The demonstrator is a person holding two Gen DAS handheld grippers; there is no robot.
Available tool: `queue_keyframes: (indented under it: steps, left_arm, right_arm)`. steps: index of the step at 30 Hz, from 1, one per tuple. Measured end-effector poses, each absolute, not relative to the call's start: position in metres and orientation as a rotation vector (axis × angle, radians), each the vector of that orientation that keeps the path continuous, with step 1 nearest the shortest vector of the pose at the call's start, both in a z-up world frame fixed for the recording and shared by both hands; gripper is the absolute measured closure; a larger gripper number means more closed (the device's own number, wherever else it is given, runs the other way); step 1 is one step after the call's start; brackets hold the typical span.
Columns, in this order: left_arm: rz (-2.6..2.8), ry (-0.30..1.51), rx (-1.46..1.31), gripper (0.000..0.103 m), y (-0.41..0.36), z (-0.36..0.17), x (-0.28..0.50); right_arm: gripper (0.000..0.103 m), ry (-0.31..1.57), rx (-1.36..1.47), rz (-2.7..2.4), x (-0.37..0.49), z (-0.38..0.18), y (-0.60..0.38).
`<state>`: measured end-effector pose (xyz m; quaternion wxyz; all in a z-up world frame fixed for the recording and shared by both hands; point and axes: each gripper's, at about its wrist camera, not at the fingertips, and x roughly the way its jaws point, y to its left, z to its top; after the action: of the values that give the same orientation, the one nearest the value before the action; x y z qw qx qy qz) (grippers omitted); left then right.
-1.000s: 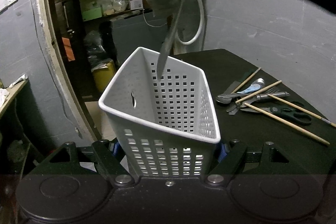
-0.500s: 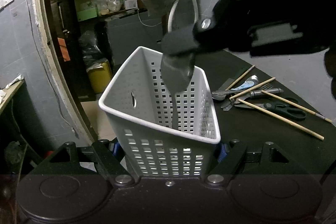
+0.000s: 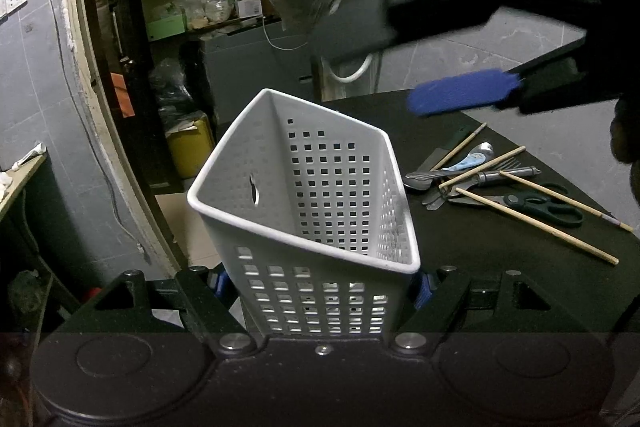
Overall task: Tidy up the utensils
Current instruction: 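Move the right tool back to the utensil pile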
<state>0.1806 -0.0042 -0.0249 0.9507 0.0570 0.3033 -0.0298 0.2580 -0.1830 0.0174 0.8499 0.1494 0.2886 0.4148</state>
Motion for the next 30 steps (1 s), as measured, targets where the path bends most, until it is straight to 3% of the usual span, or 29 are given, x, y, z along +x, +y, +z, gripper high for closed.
queue_keyframes:
  steps: [2,5,21,30]
  left_arm:
    - [-0.059,0.618,0.119,0.024,-0.004,-0.025,0.181]
    - [-0.055,0.619,0.12,0.023,-0.004,-0.025,0.181]
    - [-0.031,0.632,0.103,0.023,0.001,-0.025,0.181]
    - [0.007,0.647,0.084,0.023,-0.003,-0.023,0.183]
  right_arm:
    - [0.01,0.563,0.313,0.851,0.254,0.021,-0.192]
    - [0.0,0.507,0.311,0.79,0.253,0.025,-0.206]
    - [0.0,0.636,0.277,0.27,0.288,-0.048,-0.286]
    - [0.0,0.577,0.174,0.234,0.353,-0.065,-0.304]
